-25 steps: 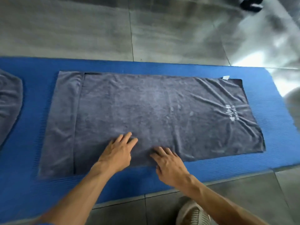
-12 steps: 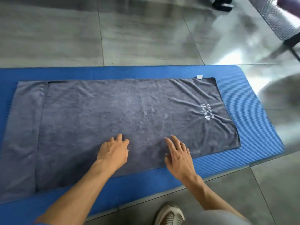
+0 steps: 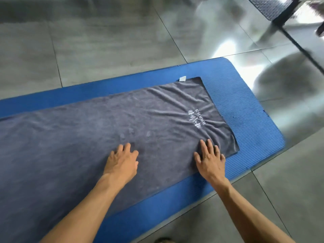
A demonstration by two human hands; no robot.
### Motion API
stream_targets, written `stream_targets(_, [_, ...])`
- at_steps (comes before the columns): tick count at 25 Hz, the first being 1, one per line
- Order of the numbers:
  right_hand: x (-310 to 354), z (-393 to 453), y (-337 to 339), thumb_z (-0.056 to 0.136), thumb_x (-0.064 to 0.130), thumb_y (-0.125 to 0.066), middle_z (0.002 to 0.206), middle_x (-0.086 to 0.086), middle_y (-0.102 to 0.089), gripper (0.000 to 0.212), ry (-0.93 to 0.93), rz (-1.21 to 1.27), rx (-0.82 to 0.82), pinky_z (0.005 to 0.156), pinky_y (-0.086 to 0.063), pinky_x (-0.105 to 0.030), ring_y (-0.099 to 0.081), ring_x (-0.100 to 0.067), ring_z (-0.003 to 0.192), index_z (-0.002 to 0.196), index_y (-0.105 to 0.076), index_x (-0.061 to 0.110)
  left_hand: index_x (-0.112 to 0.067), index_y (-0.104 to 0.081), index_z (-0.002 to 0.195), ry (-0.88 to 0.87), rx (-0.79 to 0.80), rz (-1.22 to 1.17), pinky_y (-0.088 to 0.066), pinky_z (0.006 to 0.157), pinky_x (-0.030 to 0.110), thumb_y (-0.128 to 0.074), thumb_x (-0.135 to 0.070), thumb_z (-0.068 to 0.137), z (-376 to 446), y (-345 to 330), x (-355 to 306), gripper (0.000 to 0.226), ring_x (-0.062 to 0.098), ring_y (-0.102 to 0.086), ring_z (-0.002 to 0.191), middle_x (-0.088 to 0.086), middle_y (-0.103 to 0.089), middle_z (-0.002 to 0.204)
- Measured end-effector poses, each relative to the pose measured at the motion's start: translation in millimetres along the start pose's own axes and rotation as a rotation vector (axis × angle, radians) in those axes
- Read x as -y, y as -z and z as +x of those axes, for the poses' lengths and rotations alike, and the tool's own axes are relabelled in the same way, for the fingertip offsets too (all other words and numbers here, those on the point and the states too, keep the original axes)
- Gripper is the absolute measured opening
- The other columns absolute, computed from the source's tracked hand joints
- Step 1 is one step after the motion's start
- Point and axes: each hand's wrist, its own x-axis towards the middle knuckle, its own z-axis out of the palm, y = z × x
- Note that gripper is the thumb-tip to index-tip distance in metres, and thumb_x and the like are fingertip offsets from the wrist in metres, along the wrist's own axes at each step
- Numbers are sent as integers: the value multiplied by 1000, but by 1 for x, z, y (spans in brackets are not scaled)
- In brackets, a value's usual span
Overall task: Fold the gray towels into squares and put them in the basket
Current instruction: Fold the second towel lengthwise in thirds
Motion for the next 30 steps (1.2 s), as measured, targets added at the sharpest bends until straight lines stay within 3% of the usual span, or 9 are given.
stream_targets(2, [5, 15, 4, 99, 49, -31, 164, -5, -17, 62, -74, 33, -99, 119, -19, -51, -15, -32, 150, 155, -24, 24, -20, -52, 123, -36, -39, -80, -39, 100, 40, -44, -39, 99, 17, -1, -2, 31, 24, -34, 133, 2, -32, 148])
stream_targets(6, [12, 31, -8, 99, 52, -30, 162, 2, -24, 58, 448, -53, -128, 117, -23, -45, -23, -27, 149, 153, -32, 31, -24, -36, 141, -5, -88, -250, -46, 94, 39, -50, -40, 98, 51, 8, -4, 48, 26, -44, 119, 0, -47, 132])
stream_targets(8, [-3, 43, -6, 99, 55, -26, 164, 3, -18, 60, 122, -1, -122, 120, -13, -48, -18, -28, 151, 154, -26, 32, -31, -27, 147, 7, -28, -256, -45, 95, 40, -53, -42, 96, 66, 12, 0, 58, 27, -44, 121, 1, -46, 132])
stream_targets(10, [-2, 64, 1, 99, 52, -24, 165, -3, -14, 62, -220, 97, -132, 120, -11, -54, -14, -32, 151, 156, -22, 28, -32, -44, 134, 93, -33, -382, -44, 94, 44, -59, -41, 92, 79, 21, 3, 46, 28, -45, 122, 2, -46, 128])
stream_targets(12, [27, 80, 7, 97, 46, -29, 163, -8, -22, 62, -51, 97, -251, 119, -18, -54, -20, -34, 148, 154, -30, 23, -29, -48, 125, 133, -61, -329, -42, 96, 49, -69, -38, 86, 95, 29, 2, 45, 32, -33, 133, 5, -35, 139])
stream_targets(15, [86, 104, 9, 98, 45, -31, 161, -7, -27, 59, 302, 132, -250, 120, -20, -48, -21, -32, 149, 153, -33, 23, -37, -6, 152, 68, 113, -134, -20, 108, 69, -76, -39, 79, 124, 49, 2, 101, 47, 12, 145, 13, 19, 159])
stream_targets(17, [111, 116, 9, 98, 50, -25, 163, -2, -21, 61, 370, 99, -161, 121, -12, -47, -15, -30, 151, 155, -28, 28, -43, 10, 151, 85, 239, -173, -16, 108, 72, -80, -41, 74, 138, 57, 8, 119, 51, 21, 141, 11, 32, 156])
stream_targets(26, [66, 262, 54, 99, 61, -19, 167, 2, 0, 65, -29, 117, -102, 122, 5, -50, 6, -25, 152, 157, -7, 34, -47, 18, 148, 56, 292, -162, -21, 105, 74, -85, -43, 68, 158, 52, 13, 130, 56, 26, 137, 10, 41, 151])
stream_targets(30, [90, 251, 47, 99, 60, -20, 166, 3, -1, 65, 106, 30, -169, 121, 6, -51, 4, -25, 153, 157, -8, 34, -47, 20, 147, 39, 306, -151, -25, 104, 74, -85, -45, 66, 159, 56, 13, 133, 58, 25, 136, 10, 42, 150])
